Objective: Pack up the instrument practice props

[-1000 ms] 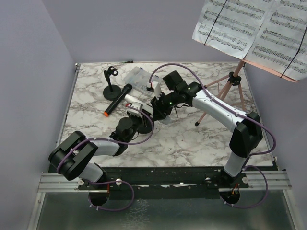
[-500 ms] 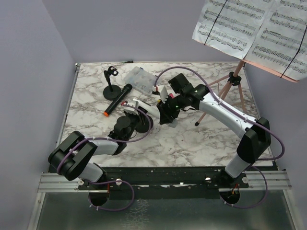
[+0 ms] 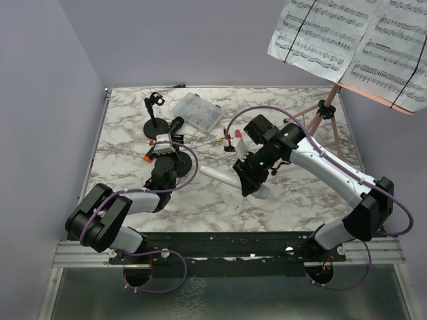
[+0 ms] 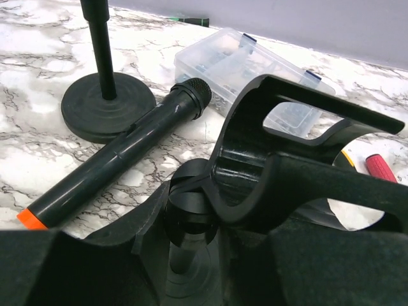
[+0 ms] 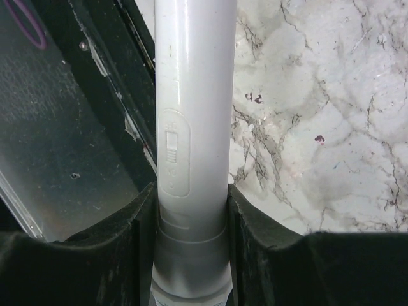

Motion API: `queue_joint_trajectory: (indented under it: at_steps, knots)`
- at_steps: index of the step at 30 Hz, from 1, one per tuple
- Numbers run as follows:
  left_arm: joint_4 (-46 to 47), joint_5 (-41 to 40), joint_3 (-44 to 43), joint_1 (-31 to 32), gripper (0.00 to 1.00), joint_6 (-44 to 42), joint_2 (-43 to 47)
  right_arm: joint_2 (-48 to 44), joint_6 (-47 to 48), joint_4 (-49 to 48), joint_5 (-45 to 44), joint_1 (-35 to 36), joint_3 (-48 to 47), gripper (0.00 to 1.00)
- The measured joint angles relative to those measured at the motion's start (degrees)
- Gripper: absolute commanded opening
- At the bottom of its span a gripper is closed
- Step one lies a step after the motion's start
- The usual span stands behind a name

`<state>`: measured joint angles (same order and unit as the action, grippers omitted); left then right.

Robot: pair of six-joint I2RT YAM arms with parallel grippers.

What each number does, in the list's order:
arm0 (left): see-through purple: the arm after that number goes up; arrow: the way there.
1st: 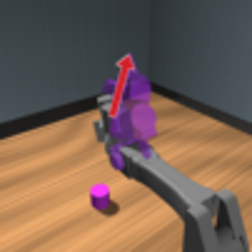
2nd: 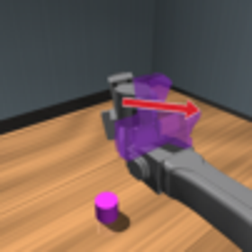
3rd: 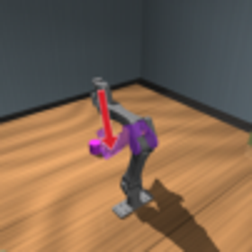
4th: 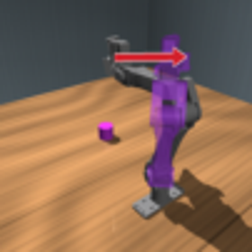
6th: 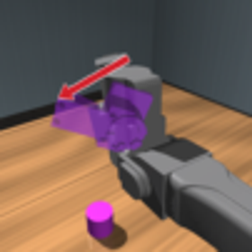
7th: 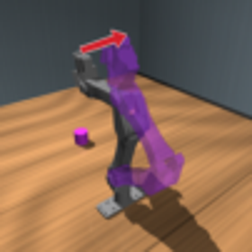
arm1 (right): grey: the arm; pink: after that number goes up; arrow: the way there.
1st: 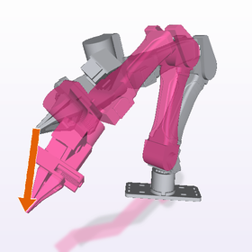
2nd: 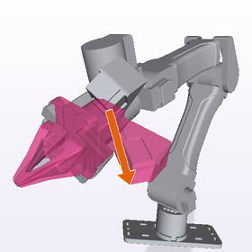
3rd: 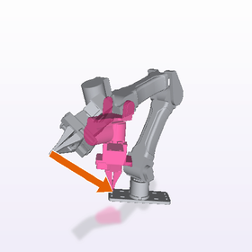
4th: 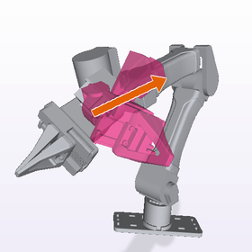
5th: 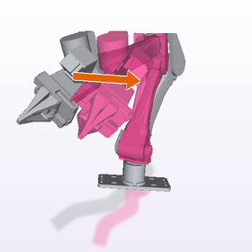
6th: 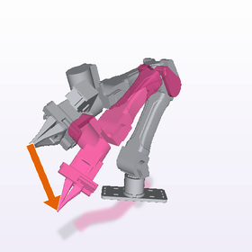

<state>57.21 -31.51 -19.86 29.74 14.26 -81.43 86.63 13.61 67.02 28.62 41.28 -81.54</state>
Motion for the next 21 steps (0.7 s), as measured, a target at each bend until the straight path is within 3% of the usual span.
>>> queue_joint_trajectory:
  at_steps: [14,21]
  knots:
    - [-16.52,-1.62,-0.50,-0.50,0.00,-3.82,11.34,-0.13,0.00,0.02,-0.68,-0.02,0.09,0.00]
    - [-25.03,-1.73,-6.29,-8.59,0.00,-5.70,13.73,2.56,0.15,-1.66,-0.68,-0.02,0.07,0.00]
